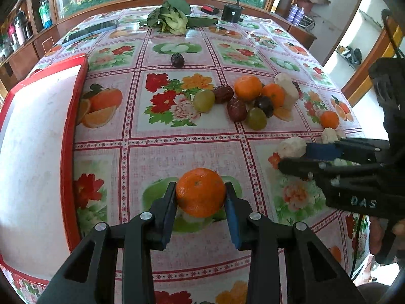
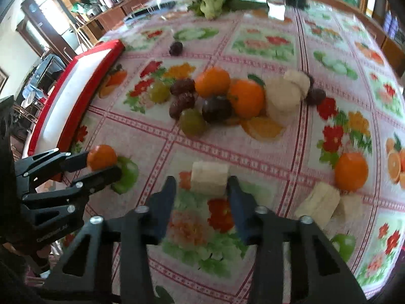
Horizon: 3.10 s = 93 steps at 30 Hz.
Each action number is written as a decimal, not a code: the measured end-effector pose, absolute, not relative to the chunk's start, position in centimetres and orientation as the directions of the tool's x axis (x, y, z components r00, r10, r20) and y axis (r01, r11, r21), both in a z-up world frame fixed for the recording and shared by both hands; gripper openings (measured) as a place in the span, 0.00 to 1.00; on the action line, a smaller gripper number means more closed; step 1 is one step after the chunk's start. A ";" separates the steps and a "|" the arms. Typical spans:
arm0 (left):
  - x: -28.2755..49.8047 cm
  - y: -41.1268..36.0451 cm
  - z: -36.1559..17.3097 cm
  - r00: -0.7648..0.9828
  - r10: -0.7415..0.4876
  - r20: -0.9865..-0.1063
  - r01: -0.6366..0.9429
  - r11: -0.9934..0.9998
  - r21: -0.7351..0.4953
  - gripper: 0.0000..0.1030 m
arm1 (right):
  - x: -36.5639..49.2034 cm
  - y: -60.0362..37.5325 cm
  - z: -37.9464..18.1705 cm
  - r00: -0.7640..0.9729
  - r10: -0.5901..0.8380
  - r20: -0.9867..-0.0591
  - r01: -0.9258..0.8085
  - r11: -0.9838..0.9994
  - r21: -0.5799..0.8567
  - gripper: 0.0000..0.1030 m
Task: Organize fruits
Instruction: 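Grasp a mandarin orange with the left tool while the right tool grasps a beige cube, then carry the orange and the cube in both tools over the white tray, then open the left tool to drop the orange while the right tool releases the cube, then move both open tools back over the fruit pile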
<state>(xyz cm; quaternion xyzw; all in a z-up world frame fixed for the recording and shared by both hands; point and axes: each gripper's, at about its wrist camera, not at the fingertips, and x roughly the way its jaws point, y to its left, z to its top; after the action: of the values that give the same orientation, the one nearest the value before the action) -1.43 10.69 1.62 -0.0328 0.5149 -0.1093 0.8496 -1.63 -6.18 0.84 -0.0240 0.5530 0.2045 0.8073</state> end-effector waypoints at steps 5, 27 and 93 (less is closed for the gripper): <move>-1.4 10.7 1.7 0.446 -0.249 -0.859 0.154 0.967 -0.201 0.34 | -1.8 -6.1 1.0 0.329 0.284 -0.901 -0.340 0.925 0.167 0.28; -4.9 16.8 6.2 0.540 -0.227 -0.811 0.045 0.969 -0.242 0.34 | -4.5 1.7 6.1 0.322 0.386 -0.865 -0.503 0.843 0.190 0.28; -4.2 16.5 5.6 0.486 0.017 -0.874 -0.084 0.996 -0.027 0.58 | -5.7 0.8 5.7 0.267 0.439 -0.858 -0.503 0.823 0.265 0.47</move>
<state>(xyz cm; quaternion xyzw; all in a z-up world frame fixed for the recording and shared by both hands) -4.22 16.49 5.62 -0.0328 0.5061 0.0293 0.8614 -5.68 0.79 5.73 -0.0301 0.5282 0.2960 0.7953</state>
